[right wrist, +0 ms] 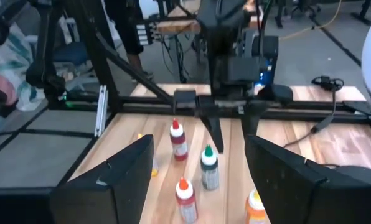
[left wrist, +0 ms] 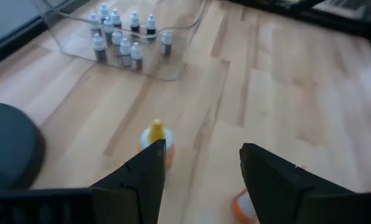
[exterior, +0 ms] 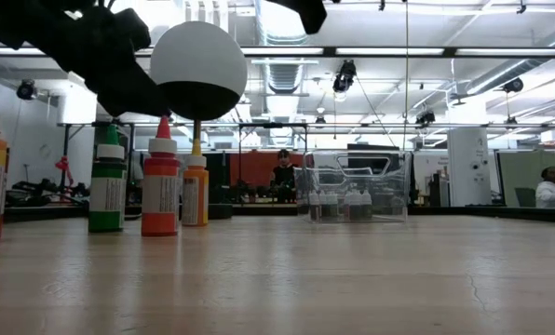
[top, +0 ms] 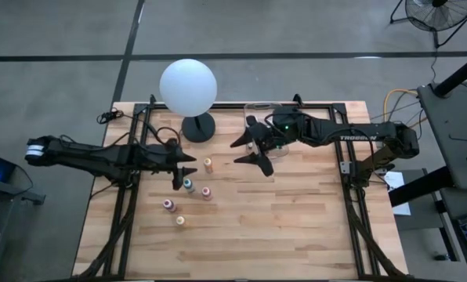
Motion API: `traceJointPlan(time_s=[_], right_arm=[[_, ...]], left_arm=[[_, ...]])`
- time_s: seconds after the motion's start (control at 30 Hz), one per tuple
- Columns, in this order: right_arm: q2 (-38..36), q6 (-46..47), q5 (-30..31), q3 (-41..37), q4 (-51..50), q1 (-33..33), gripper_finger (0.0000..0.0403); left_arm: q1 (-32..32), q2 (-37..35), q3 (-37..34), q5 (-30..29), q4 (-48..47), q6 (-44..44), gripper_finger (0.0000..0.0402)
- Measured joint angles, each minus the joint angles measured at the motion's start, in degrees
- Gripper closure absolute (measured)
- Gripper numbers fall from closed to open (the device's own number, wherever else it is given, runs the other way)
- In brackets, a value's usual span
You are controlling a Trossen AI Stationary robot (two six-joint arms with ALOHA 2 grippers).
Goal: Pick & Place food coloring
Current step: Put the large green food coloring bottle into the transparent bin
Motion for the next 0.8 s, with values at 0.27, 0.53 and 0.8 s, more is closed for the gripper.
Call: traceJointPlan(time_s=[0.27,0.53,0.8], right_arm=[[-0.4,2.2,0.0,0.2,2.8,0.0,0.0159],[-0.5,6.1,0.2,0.2,2.7,0.3,0.016],[-0.5,8.8,0.7,0.3,2.7,0.7,0.0161]], left_arm=[[0.0,4.0,0.0,-3.5,-0.9,7.2,0.0223],[0.1,12.5,0.0,-6.0,0.2,6.9,0.0223],[0.1,16.2,0.0,-6.1,6.1,5.2,0.0223]])
